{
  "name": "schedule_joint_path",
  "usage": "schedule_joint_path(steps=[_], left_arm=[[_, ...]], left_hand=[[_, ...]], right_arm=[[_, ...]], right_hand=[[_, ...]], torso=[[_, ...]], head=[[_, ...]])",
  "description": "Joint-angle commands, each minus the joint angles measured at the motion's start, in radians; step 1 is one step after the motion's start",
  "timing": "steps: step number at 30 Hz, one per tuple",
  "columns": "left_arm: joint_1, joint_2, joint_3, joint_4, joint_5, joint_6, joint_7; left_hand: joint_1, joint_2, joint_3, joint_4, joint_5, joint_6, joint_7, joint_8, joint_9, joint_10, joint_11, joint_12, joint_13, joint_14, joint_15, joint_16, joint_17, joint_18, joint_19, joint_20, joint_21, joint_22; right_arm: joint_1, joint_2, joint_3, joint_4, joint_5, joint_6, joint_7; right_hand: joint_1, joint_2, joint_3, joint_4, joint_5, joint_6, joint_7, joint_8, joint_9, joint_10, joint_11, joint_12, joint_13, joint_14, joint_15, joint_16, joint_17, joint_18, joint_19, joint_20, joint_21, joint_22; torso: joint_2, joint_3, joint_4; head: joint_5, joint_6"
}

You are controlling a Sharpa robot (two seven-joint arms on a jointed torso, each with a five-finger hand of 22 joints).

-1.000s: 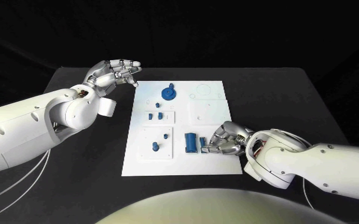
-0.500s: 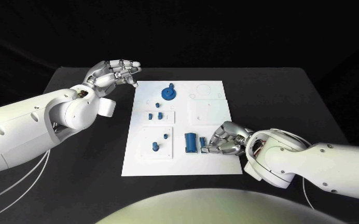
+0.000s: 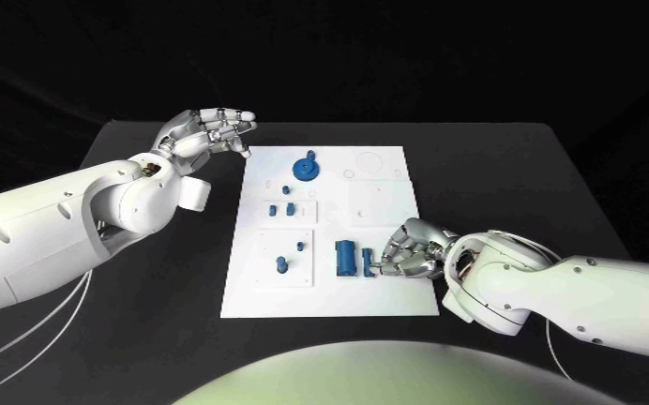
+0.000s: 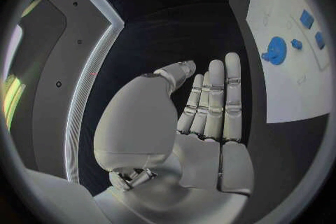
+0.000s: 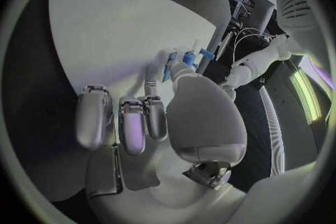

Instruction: Assemble the parts on the task board

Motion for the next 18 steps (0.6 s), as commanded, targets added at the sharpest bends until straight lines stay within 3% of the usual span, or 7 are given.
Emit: schedule_joint_path(steps=[1,9,18], left_arm=[[0.000,0.002,0.001,-0.001,-0.002,0.016,0.004],[0.000,0.002,0.001,-0.002,-0.002,0.017,0.003],[0.000,0.005,0.001,-0.002,-0.001,0.021,0.004]], left_hand=[[-0.010,-0.004,-0.002,0.004,0.004,-0.005,0.010,0.006,0.001,-0.004,0.000,0.006,-0.002,-0.007,0.001,0.007,-0.001,0.014,-0.007,-0.002,0.000,-0.001],[-0.010,-0.004,-0.002,0.004,0.004,-0.005,0.010,0.006,0.001,-0.004,0.000,0.006,-0.002,-0.007,0.001,0.007,-0.001,0.014,-0.007,-0.002,0.000,-0.001],[-0.011,-0.002,-0.002,0.005,0.004,-0.006,0.010,0.007,0.001,-0.004,0.000,0.007,-0.002,-0.008,0.001,0.007,-0.002,0.014,-0.007,-0.001,-0.001,-0.001]], right_arm=[[-0.001,0.004,-0.001,0.008,-0.024,0.007,-0.012],[0.008,-0.013,0.001,0.036,-0.004,-0.023,0.002],[0.075,-0.041,0.003,0.042,0.053,-0.058,0.102]], right_hand=[[-0.002,0.001,0.004,0.004,0.001,0.006,-0.001,-0.005,-0.002,0.082,-0.007,0.001,0.213,0.105,-0.006,0.006,0.249,-0.017,0.022,-0.006,0.002,0.194],[-0.023,0.001,-0.002,0.005,-0.001,0.007,0.001,-0.006,-0.003,0.081,-0.006,-0.002,0.211,0.104,-0.005,0.004,0.245,-0.016,0.020,-0.006,-0.005,0.192],[-0.037,-0.008,-0.013,0.002,0.000,-0.013,0.009,-0.018,-0.009,0.078,0.000,-0.012,0.206,0.101,-0.001,-0.002,0.229,-0.011,0.012,-0.003,-0.032,0.185]], torso=[[0.001,0.0006,-0.0009],[0.001,0.0010,-0.0001],[-0.003,-0.0021,-0.0025]], head=[[0.000,0.000],[-0.002,0.000],[-0.007,0.000]])
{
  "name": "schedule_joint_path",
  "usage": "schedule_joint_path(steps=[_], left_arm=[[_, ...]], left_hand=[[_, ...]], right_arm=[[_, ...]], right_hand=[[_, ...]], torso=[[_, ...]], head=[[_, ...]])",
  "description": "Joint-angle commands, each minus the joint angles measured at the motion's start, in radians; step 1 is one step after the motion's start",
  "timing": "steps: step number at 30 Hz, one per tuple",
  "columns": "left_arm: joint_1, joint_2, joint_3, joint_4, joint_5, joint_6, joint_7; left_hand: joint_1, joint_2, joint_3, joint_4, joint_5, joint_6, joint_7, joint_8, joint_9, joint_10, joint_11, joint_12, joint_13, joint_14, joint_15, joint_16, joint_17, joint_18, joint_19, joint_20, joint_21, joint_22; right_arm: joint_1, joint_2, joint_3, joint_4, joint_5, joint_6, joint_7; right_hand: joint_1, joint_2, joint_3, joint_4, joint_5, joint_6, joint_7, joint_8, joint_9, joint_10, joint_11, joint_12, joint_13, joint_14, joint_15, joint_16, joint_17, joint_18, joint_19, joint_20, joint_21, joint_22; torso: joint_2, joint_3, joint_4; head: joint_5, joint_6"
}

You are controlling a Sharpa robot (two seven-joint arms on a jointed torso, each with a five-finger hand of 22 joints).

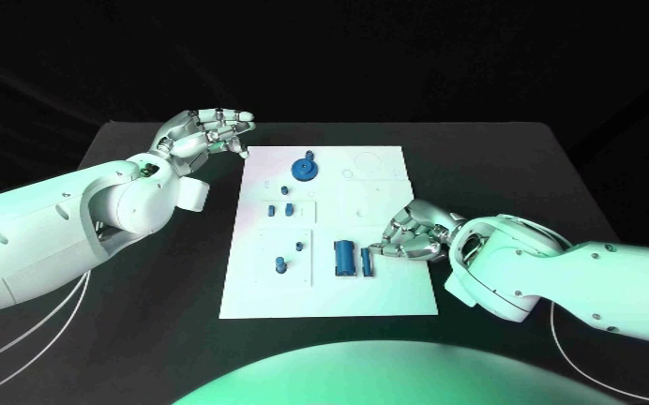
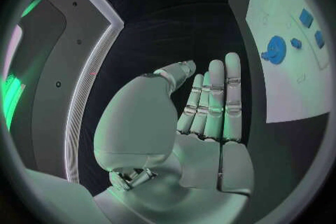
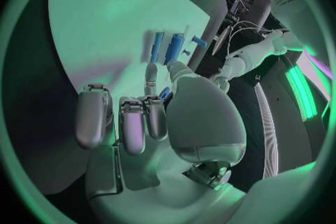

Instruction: Assemble the parts on the task board

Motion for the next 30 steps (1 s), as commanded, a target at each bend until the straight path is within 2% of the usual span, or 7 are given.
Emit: schedule_joint_path(steps=[1,10,13,16,19,24,30], left_arm=[[0.000,0.006,0.001,0.002,-0.001,0.020,0.007],[-0.006,0.013,0.000,0.000,0.013,0.016,0.041],[-0.010,0.018,0.000,-0.007,0.022,0.004,0.053],[-0.015,0.026,0.000,-0.019,0.035,-0.012,0.067],[-0.018,0.036,0.001,-0.039,0.047,-0.024,0.078],[-0.020,0.070,0.001,-0.097,0.065,-0.050,0.101],[-0.020,0.121,0.001,-0.170,0.088,-0.095,0.121]], left_hand=[[-0.011,-0.002,-0.002,0.005,0.004,-0.006,0.010,0.003,0.001,-0.004,0.000,0.007,-0.001,-0.008,0.001,0.007,-0.002,0.014,-0.007,-0.001,-0.001,-0.001],[-0.048,-0.016,-0.026,0.035,0.005,-0.018,0.009,0.013,0.001,-0.010,-0.001,0.023,-0.002,-0.027,0.007,0.002,-0.007,0.013,-0.017,0.008,-0.034,-0.023],[-0.053,-0.020,-0.039,0.049,0.003,-0.025,0.010,0.021,0.002,-0.013,0.001,0.036,-0.002,-0.058,0.012,-0.017,-0.017,0.013,-0.029,0.014,-0.075,-0.048],[-0.053,-0.023,-0.049,0.066,0.002,-0.033,0.013,0.031,0.002,-0.011,0.006,0.051,-0.003,-0.116,0.022,-0.067,-0.044,0.011,-0.061,0.027,-0.147,-0.092],[-0.043,-0.024,-0.045,0.087,0.003,-0.039,0.024,0.048,0.003,-0.011,0.019,0.025,-0.025,-0.198,0.051,-0.197,-0.103,0.008,-0.116,0.055,-0.279,-0.172],[-0.031,-0.027,-0.041,0.107,0.003,-0.041,0.023,0.065,0.000,0.010,0.028,-0.034,-0.043,-0.244,0.072,-0.333,-0.154,0.009,-0.130,0.084,-0.413,-0.259],[-0.012,-0.035,-0.028,0.132,0.002,-0.084,0.023,0.021,-0.036,0.031,0.055,-0.220,-0.044,-0.311,0.120,-0.614,-0.228,-0.003,-0.232,0.138,-0.646,-0.402]], right_arm=[[0.019,-0.003,0.001,-0.004,0.045,-0.035,0.095],[0.073,0.023,0.001,-0.108,0.275,-0.142,0.368],[0.094,0.051,0.001,-0.179,0.411,-0.161,0.482],[0.113,0.086,0.001,-0.253,0.531,-0.158,0.584],[0.130,0.121,0.001,-0.323,0.614,-0.134,0.657],[0.152,0.185,0.002,-0.457,0.731,-0.079,0.766],[0.162,0.281,0.006,-0.630,0.867,-0.002,0.875]], right_hand=[[-0.006,-0.001,-0.006,0.001,0.000,-0.005,0.001,-0.003,-0.001,0.078,0.000,-0.006,0.206,0.101,-0.001,-0.002,0.229,-0.011,0.012,-0.003,-0.005,0.186],[0.075,0.009,0.012,-0.004,-0.049,-0.079,0.036,-0.042,-0.014,0.041,0.030,-0.107,0.155,0.079,0.024,-0.044,0.136,0.015,-0.040,0.018,-0.167,0.145],[0.118,0.001,0.015,-0.001,-0.062,-0.116,0.053,-0.043,-0.006,-0.042,0.046,-0.311,0.044,0.036,0.038,-0.131,-0.018,0.052,-0.118,0.032,-0.399,0.081],[0.160,-0.003,0.026,-0.003,-0.056,-0.181,0.076,-0.043,0.001,-0.204,0.069,-0.652,-0.165,-0.064,0.058,-0.325,-0.289,0.106,-0.261,0.051,-0.804,-0.057],[0.203,0.007,0.068,-0.002,-0.066,-0.240,0.106,-0.070,-0.026,-0.343,0.095,-0.911,-0.365,-0.226,0.083,-0.643,-0.632,0.110,-0.324,0.076,-0.942,-0.153],[0.237,-0.005,0.145,-0.002,-0.110,-0.245,0.135,-0.101,-0.082,-0.393,0.126,-1.085,-0.584,-0.288,0.117,-0.861,-0.725,0.109,-0.376,0.111,-1.080,-0.295],[0.264,-0.023,0.289,-0.022,-0.171,-0.252,0.187,-0.167,-0.171,-0.437,0.194,-1.320,-0.922,-0.449,0.199,-1.175,-0.875,0.100,-0.523,0.183,-1.197,-0.494]], torso=[[-0.004,-0.0026,-0.0012],[-0.019,-0.0083,0.0013],[-0.031,-0.0136,0.0010],[-0.043,-0.0161,0.0003],[-0.053,-0.0165,-0.0008],[-0.072,-0.0106,0.0001],[-0.088,0.0004,-0.0041]], head=[[-0.002,0.000],[-0.004,0.018],[-0.003,0.036],[-0.005,0.060],[-0.009,0.088],[0.002,0.126],[0.013,0.159]])
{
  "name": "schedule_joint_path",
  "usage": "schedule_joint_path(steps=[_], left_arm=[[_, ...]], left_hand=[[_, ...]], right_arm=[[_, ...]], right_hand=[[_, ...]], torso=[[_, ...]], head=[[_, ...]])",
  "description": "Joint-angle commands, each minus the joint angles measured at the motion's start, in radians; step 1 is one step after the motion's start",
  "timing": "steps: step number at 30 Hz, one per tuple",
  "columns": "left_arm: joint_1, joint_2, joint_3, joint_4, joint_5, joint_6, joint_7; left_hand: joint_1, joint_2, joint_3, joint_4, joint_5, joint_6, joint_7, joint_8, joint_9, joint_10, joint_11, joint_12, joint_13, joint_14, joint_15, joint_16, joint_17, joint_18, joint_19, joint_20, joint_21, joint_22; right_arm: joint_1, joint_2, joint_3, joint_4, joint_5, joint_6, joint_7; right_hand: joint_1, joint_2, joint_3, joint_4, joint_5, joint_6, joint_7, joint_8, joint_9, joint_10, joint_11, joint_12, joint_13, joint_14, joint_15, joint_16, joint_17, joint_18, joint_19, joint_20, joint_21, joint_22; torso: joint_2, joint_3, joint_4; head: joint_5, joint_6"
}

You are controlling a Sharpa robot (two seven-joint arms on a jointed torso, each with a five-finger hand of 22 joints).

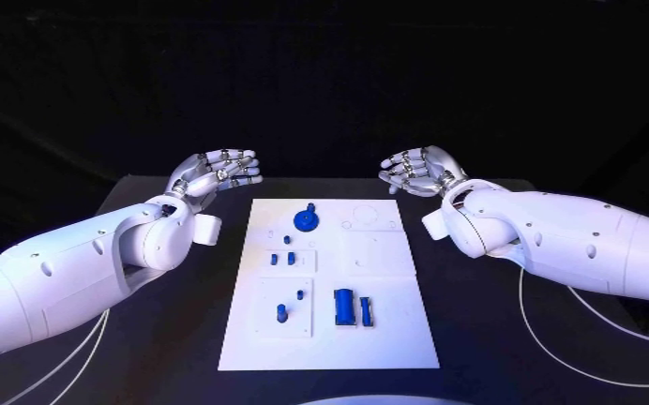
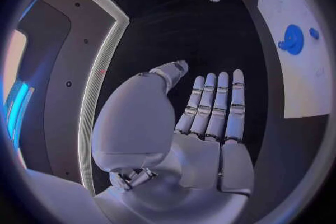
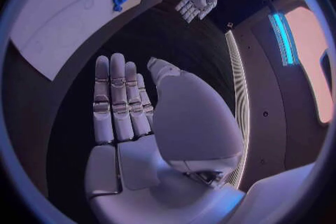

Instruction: Assemble the parts on the task board

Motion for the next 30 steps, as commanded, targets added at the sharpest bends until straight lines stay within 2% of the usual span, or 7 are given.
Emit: schedule_joint_path(steps=[1,3,4,12,13,15,30], left_arm=[[0.000,0.024,0.001,-0.028,0.039,-0.057,0.047],[0.000,0.037,0.001,-0.043,0.043,-0.070,0.045],[0.000,0.027,0.000,-0.031,0.011,-0.019,0.010],[-0.007,0.023,0.002,0.011,0.014,-0.092,0.017],[-0.009,0.022,0.002,0.021,0.015,-0.109,0.018],[-0.014,0.019,0.004,0.052,0.018,-0.163,0.023],[-0.052,-0.004,0.014,0.281,0.037,-0.559,0.061]], left_hand=[[0.011,0.003,-0.003,0.007,0.002,-0.010,0.039,-0.015,-0.011,-0.002,0.011,-0.052,-0.001,-0.017,0.012,-0.070,-0.017,-0.006,-0.021,0.003,-0.047,-0.030],[0.014,0.006,-0.006,0.008,0.003,-0.013,0.039,-0.029,-0.018,-0.004,0.018,-0.088,-0.001,-0.028,0.021,-0.114,-0.028,-0.016,-0.032,0.003,-0.074,-0.043],[-0.403,0.188,-0.481,-0.133,-0.241,-0.724,-0.192,-0.392,-0.191,-0.841,-0.200,-0.329,-0.063,-0.712,-0.178,-0.491,-0.112,-0.170,-0.776,-0.288,-0.179,-0.111],[-0.634,0.188,-0.481,-0.133,-0.241,-0.724,-0.192,-0.392,-0.191,-0.841,-0.200,-0.329,-0.063,-0.712,-0.178,-0.491,-0.112,-0.170,-0.776,-0.288,-0.179,-0.111],[-1.360,0.188,-0.481,-0.133,-0.241,-0.724,-0.192,-0.392,-0.191,-0.841,-0.200,-0.329,-0.063,-0.712,-0.178,-0.491,-0.112,-0.170,-0.776,-0.288,-0.179,-0.111],[-1.360,0.188,-0.481,-0.133,-0.241,-0.724,-0.192,-0.392,-0.191,-0.841,-0.200,-0.329,-0.063,-0.712,-0.178,-0.491,-0.112,-0.170,-0.776,-0.288,-0.179,-0.111],[-1.360,0.188,-0.481,-0.133,-0.241,-0.724,-0.192,-0.392,-0.191,-0.841,-0.200,-0.329,-0.063,-0.712,-0.178,-0.491,-0.112,-0.170,-0.776,-0.288,-0.179,-0.111]], right_arm=[[0.002,0.037,0.001,-0.070,0.162,0.098,0.158],[0.002,0.064,0.002,-0.115,0.178,0.117,0.177],[0.002,0.046,0.001,-0.081,0.066,0.029,0.058],[-0.029,0.042,0.036,-0.020,0.139,-0.021,0.099],[-0.037,0.041,0.044,-0.005,0.156,-0.033,0.109],[-0.060,0.038,0.070,0.041,0.210,-0.069,0.140],[-0.147,0.026,0.164,0.210,0.410,-0.205,0.253]], right_hand=[[0.013,0.003,0.046,-0.021,-0.053,0.003,0.013,-0.023,-0.028,-0.015,0.017,-0.049,-0.089,-0.042,0.023,-0.086,-0.050,0.000,-0.057,0.024,-0.003,-0.070],[0.009,0.005,0.069,-0.042,-0.074,0.004,0.016,-0.037,-0.046,-0.017,0.023,-0.069,-0.140,-0.053,0.033,-0.128,-0.079,0.005,-0.080,0.039,-0.002,-0.116],[-0.432,0.180,-0.370,-0.277,-0.212,-0.859,-0.209,-0.195,-0.484,-0.323,-0.144,-0.175,-0.435,-1.041,-0.089,-0.434,-0.460,-0.170,-0.981,-0.185,-0.063,-0.851],[-0.684,0.180,-0.370,-0.277,-0.212,-0.859,-0.209,-0.195,-0.484,-1.037,-0.144,-0.175,-0.435,-1.041,-0.089,-0.434,-0.460,-0.170,-0.981,-0.185,-0.063,-0.851],[-0.716,0.180,-0.370,-0.277,-0.212,-0.859,-0.209,-0.195,-0.484,-1.037,-0.144,-0.175,-0.435,-1.041,-0.089,-0.434,-0.460,-0.170,-0.981,-0.185,-0.063,-0.851],[-1.455,0.180,-0.370,-0.277,-0.212,-0.859,-0.209,-0.195,-0.484,-1.037,-0.144,-0.175,-0.435,-1.041,-0.089,-0.434,-0.460,-0.170,-0.981,-0.185,-0.063,-0.851],[-1.455,0.180,-0.370,-0.277,-0.212,-0.859,-0.209,-0.195,-0.484,-1.037,-0.144,-0.175,-0.435,-1.041,-0.089,-0.434,-0.460,-0.170,-0.981,-0.185,-0.063,-0.851]], torso=[[-0.014,0.0101,-0.0008],[-0.014,0.0129,-0.0007],[-0.007,0.0050,-0.0008],[-0.012,0.0127,-0.0154],[-0.013,0.0146,-0.0190],[-0.016,0.0200,-0.0294],[-0.023,0.0302,-0.0488]], head=[[0.005,0.024],[0.007,0.030],[0.004,0.016],[0.023,0.052],[0.028,0.061],[0.042,0.087],[0.068,0.135]])
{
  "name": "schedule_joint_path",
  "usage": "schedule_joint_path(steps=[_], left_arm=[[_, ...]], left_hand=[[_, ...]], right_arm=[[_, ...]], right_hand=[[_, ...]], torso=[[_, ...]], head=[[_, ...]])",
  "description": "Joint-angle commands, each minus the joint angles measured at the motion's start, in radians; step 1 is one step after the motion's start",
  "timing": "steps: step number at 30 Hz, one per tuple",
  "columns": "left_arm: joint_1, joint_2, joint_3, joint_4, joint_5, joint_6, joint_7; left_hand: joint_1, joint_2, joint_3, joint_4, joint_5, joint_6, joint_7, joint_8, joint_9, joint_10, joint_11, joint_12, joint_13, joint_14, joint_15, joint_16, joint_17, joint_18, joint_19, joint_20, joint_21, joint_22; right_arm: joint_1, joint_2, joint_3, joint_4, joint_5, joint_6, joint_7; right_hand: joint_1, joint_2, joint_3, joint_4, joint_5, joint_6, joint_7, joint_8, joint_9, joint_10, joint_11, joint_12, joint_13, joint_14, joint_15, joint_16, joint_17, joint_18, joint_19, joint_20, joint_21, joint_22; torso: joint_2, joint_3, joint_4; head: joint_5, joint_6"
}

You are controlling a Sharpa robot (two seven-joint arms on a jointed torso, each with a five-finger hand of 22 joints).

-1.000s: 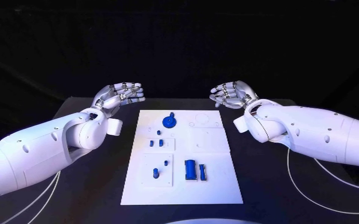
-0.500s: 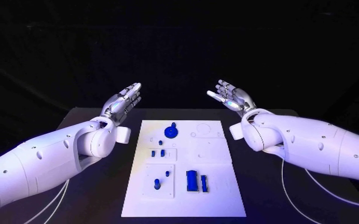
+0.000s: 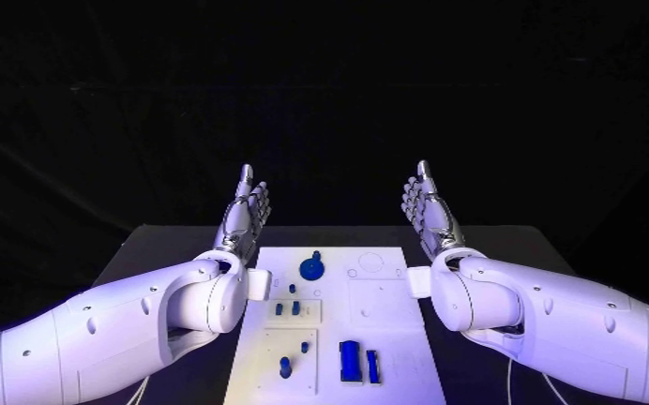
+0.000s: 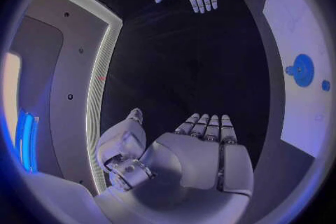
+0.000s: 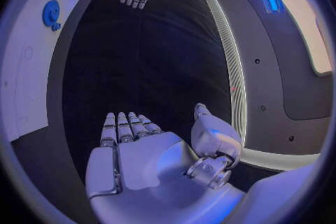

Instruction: Assemble the parts on the task board

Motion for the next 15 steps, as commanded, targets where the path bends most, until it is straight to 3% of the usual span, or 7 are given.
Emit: schedule_joint_path(steps=[1,15], left_arm=[[-0.004,-0.002,0.002,0.029,0.012,-0.167,0.035],[-0.006,-0.004,0.003,0.044,0.013,-0.193,0.037]], left_hand=[[-0.064,0.003,-0.011,-0.001,-0.007,-0.017,-0.002,-0.011,-0.003,-0.018,-0.004,-0.007,-0.002,-0.017,-0.004,-0.011,-0.002,-0.021,-0.016,-0.005,-0.006,-0.002],[-0.064,0.003,-0.011,-0.001,-0.007,-0.017,-0.002,-0.011,-0.003,-0.018,-0.004,-0.007,-0.002,-0.017,-0.004,-0.011,-0.002,-0.021,-0.016,-0.005,-0.006,-0.002]], right_arm=[[-0.001,-0.001,0.001,0.003,0.056,-0.045,0.054],[-0.001,-0.001,0.001,0.003,0.056,-0.045,0.054]], right_hand=[[-0.086,0.002,-0.011,-0.004,-0.008,-0.017,-0.004,-0.007,-0.006,-0.025,-0.002,-0.007,-0.004,-0.019,0.000,-0.007,-0.006,-0.014,-0.017,-0.002,-0.005,-0.011],[-0.086,0.002,-0.011,-0.004,-0.008,-0.017,-0.004,-0.007,-0.006,-0.025,-0.002,-0.007,-0.004,-0.019,0.000,-0.007,-0.006,-0.014,-0.017,-0.002,-0.005,-0.011]], torso=[[-0.001,0.0011,-0.0023],[-0.001,0.0011,-0.0023]], head=[[0.000,0.001],[0.000,0.001]])
